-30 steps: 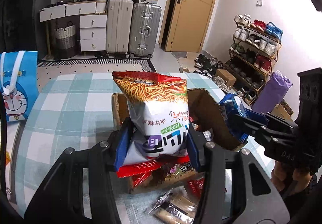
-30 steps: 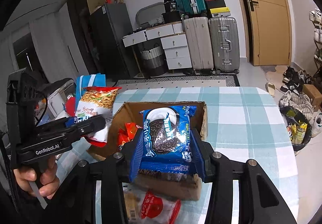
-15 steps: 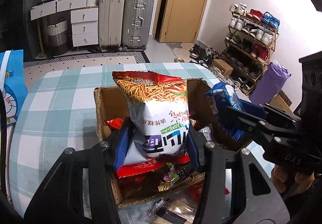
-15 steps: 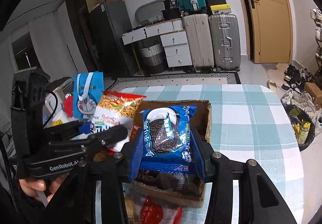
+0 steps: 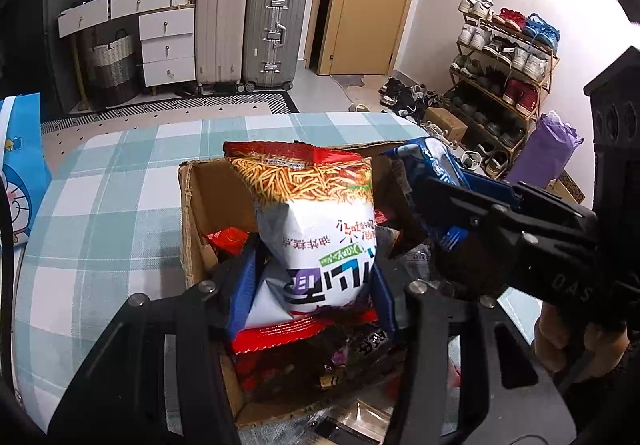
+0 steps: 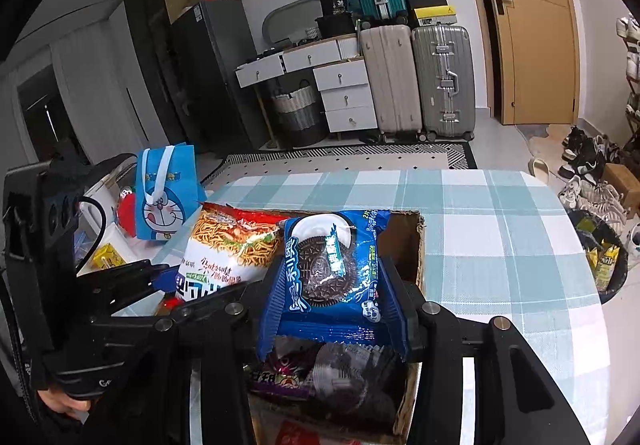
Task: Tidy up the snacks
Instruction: 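Carry both held packs over the cardboard box and open both grippers, then withdraw both grippers from the box toward the last snacks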
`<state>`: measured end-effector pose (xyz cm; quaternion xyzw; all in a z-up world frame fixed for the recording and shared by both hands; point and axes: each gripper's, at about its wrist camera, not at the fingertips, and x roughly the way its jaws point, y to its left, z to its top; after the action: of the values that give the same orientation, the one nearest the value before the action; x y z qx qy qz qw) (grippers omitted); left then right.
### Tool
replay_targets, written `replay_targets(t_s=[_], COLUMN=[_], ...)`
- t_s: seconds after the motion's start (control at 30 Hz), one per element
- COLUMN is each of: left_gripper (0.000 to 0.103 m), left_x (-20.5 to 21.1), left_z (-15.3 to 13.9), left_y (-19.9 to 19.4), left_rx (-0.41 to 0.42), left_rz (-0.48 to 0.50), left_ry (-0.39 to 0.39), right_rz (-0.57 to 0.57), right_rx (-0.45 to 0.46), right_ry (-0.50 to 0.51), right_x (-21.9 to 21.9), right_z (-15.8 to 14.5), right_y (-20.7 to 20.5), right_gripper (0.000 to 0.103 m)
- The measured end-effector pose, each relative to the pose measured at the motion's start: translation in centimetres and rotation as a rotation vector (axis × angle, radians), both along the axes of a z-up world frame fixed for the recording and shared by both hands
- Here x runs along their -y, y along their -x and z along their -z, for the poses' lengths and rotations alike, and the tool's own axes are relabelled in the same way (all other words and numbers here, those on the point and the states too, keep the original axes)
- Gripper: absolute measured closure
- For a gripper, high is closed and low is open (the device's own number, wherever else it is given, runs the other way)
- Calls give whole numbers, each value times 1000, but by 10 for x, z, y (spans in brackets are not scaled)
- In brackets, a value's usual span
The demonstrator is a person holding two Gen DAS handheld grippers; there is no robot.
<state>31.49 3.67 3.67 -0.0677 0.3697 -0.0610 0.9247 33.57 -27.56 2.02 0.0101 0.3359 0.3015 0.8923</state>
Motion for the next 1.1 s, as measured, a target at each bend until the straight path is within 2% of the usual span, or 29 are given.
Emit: replay_targets(t_s=[0.2, 0.33, 0.43, 0.47, 0.53, 0.57, 0.63, 0.77, 0.8, 0.93, 1.1], left_gripper=[56, 54, 41, 30, 22, 20, 19, 10, 2, 1, 1], left_x=[-2, -6, -8, -8, -7, -7, -6, -8, -8, -16, -22], left_z=[6, 8, 7, 5, 1, -2, -5, -9, -10, -8, 6], left_y=[-6, -9, -7, -5, 4, 9, 20, 43, 49, 77, 107], left_rx=[0, -7, -18, -16, 5, 12, 18, 26, 27, 33, 3], left_rz=[-14, -33, -24, -20, -25, -28, -23, -30, -40, -92, -115], left_ry=[-15, 0, 24, 25, 8, 2, 5, 7, -2, -7, -13], right_rz=[12, 30, 41, 46, 50, 53, 62, 88, 94, 83, 56], right_rx=[-10, 17, 32, 36, 40, 44, 37, 16, 4, -21, -16], right_ry=[1, -18, -1, -1, -5, -11, -19, -3, -1, 36, 157], right_x=[0, 3, 7, 10, 17, 22, 33, 51, 55, 58, 54], right_z=[6, 4, 0, -2, -5, -7, -10, -12, -11, -8, 9], right_y=[-9, -8, -6, -3, 3, 7, 15, 27, 30, 44, 69], right_gripper=[58, 56, 49, 48, 28, 23, 3, 1, 1, 1, 1])
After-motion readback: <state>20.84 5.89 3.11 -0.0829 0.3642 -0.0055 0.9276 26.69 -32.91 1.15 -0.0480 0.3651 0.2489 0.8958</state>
